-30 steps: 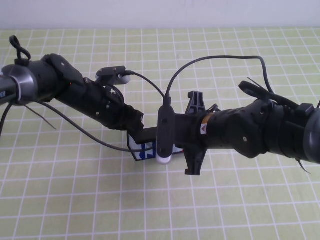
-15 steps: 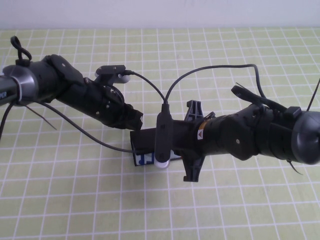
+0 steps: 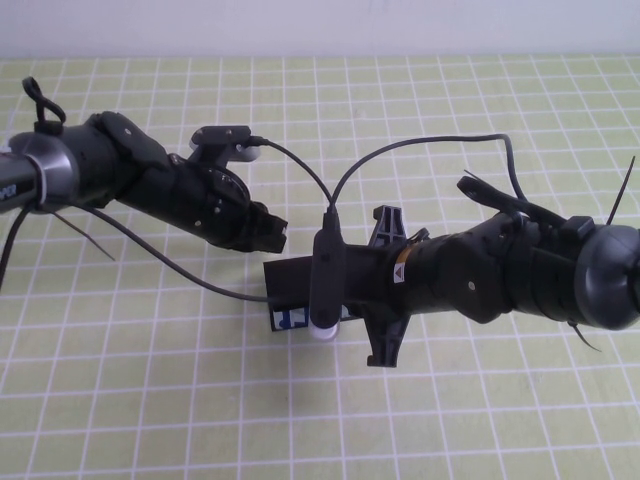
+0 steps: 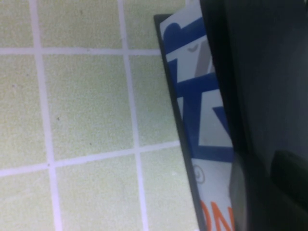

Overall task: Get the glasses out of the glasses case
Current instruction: Pick up the glasses from the glasses case

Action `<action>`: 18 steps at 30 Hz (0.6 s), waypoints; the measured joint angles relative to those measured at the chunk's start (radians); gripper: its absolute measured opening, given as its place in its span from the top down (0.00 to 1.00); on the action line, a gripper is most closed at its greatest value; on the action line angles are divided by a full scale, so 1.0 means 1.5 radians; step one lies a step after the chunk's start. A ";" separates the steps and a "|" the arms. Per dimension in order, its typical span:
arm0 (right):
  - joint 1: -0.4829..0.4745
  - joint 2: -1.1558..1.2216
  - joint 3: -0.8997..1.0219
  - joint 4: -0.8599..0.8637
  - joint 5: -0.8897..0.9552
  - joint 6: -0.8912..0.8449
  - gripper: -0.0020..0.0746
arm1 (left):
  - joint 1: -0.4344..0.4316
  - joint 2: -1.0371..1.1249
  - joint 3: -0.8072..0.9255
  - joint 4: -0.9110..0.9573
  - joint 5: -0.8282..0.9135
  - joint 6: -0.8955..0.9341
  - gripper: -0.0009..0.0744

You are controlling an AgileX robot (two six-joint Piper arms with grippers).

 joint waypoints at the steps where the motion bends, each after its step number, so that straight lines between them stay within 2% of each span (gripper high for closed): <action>1: 0.000 0.000 0.000 0.000 0.000 0.000 0.90 | 0.000 -0.002 0.000 0.000 -0.001 0.000 0.99; 7: 0.000 0.000 0.000 0.000 -0.002 0.000 0.95 | 0.019 -0.077 0.006 0.001 -0.011 0.011 0.99; 10: 0.000 -0.004 0.000 -0.001 -0.002 0.000 0.96 | 0.023 -0.141 0.050 -0.026 -0.045 0.059 0.99; 13: -0.002 -0.012 0.000 -0.001 -0.002 0.000 0.96 | 0.023 -0.204 0.126 -0.115 -0.073 0.184 0.99; 18: -0.005 -0.024 0.000 -0.001 -0.002 0.000 0.97 | 0.023 -0.263 0.269 -0.345 -0.058 0.518 0.99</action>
